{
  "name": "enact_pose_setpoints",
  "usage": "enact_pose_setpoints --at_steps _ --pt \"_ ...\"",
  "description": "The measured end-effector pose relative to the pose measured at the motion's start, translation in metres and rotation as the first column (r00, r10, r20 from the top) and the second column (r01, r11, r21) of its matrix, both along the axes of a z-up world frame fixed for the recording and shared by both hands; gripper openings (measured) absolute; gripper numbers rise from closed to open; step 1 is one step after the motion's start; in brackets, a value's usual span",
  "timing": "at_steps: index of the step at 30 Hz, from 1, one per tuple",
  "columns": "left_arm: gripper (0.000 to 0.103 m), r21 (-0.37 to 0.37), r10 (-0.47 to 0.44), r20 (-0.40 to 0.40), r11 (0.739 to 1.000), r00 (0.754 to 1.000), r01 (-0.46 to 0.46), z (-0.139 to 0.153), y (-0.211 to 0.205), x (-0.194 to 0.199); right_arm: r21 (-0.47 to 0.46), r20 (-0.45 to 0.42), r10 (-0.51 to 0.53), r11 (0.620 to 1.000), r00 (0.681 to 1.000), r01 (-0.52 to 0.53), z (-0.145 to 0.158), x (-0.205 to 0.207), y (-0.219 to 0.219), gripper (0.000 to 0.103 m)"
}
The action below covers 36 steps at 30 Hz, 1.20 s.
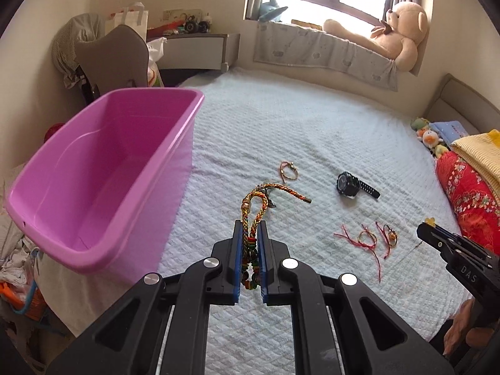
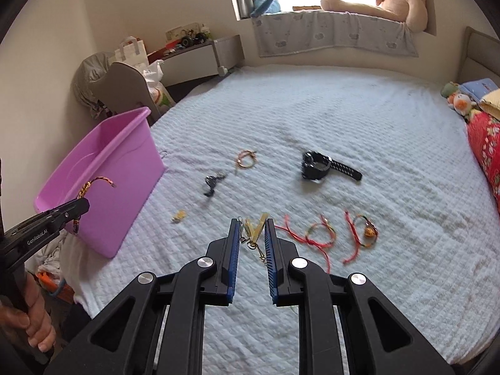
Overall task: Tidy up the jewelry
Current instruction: 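Carry the braided bracelet and gold chain over the pink tub with both tools, then open both tools to drop the bracelet and chain into the tub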
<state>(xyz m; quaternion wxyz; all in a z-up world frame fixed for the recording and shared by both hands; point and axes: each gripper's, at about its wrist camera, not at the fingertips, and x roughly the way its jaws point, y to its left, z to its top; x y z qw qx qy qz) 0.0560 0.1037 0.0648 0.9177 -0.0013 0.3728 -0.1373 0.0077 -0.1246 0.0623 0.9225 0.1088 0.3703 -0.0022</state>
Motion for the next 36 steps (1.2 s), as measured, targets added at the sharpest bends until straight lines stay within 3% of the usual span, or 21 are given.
enact_pose_setpoints --at_steps 8,16,28,36 --pt "0.009 0.02 0.062 0.076 0.998 0.995 -0.064 0.041 0.05 0.017 0.015 0.079 0.141 0.99 0.987 -0.143 0.049 0.055 0.067 0.016" --pt "0.009 0.061 0.173 0.112 0.982 0.978 -0.181 0.054 0.115 0.043 0.048 0.103 0.298 0.951 0.949 -0.304 0.071 0.112 0.153 0.016" --pt "0.009 0.042 0.292 0.053 0.955 0.955 -0.294 0.035 0.188 0.075 0.036 0.171 0.472 0.874 0.865 -0.484 0.107 0.157 0.261 0.016" --pt "0.009 0.044 0.306 0.01 0.951 0.952 -0.306 0.018 0.2 0.088 0.049 0.126 0.515 0.851 0.848 -0.524 0.102 0.194 0.296 0.016"
